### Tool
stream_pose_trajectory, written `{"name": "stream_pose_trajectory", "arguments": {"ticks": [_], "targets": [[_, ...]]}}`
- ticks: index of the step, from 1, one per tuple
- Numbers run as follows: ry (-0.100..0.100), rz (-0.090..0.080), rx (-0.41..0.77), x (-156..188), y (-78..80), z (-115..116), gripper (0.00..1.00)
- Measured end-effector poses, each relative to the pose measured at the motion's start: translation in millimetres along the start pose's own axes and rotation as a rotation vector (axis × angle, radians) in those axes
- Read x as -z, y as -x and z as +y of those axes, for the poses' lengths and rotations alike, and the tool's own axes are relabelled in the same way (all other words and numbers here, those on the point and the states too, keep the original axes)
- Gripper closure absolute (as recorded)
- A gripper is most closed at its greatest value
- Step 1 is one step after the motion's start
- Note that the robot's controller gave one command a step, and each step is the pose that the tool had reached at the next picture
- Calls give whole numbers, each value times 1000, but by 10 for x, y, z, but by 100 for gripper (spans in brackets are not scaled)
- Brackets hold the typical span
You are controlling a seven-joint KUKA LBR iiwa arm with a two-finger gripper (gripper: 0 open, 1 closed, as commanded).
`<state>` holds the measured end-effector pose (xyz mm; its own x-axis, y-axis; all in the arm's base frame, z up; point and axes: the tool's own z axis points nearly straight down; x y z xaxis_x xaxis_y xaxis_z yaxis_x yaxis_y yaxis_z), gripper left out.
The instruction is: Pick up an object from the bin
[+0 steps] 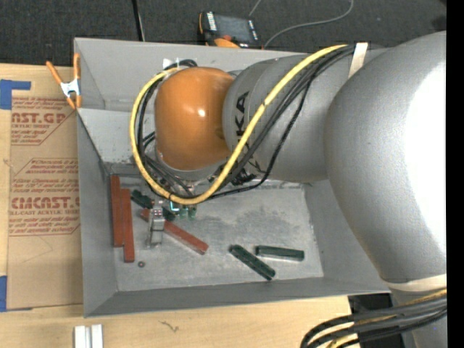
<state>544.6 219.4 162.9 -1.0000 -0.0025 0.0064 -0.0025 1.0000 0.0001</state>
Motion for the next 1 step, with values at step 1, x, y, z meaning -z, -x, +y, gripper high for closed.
{"name": "stream_pose_trajectory", "arguments": {"ticks": [1], "targets": [[0,-4,-39,-969,-300,-379,0]]}}
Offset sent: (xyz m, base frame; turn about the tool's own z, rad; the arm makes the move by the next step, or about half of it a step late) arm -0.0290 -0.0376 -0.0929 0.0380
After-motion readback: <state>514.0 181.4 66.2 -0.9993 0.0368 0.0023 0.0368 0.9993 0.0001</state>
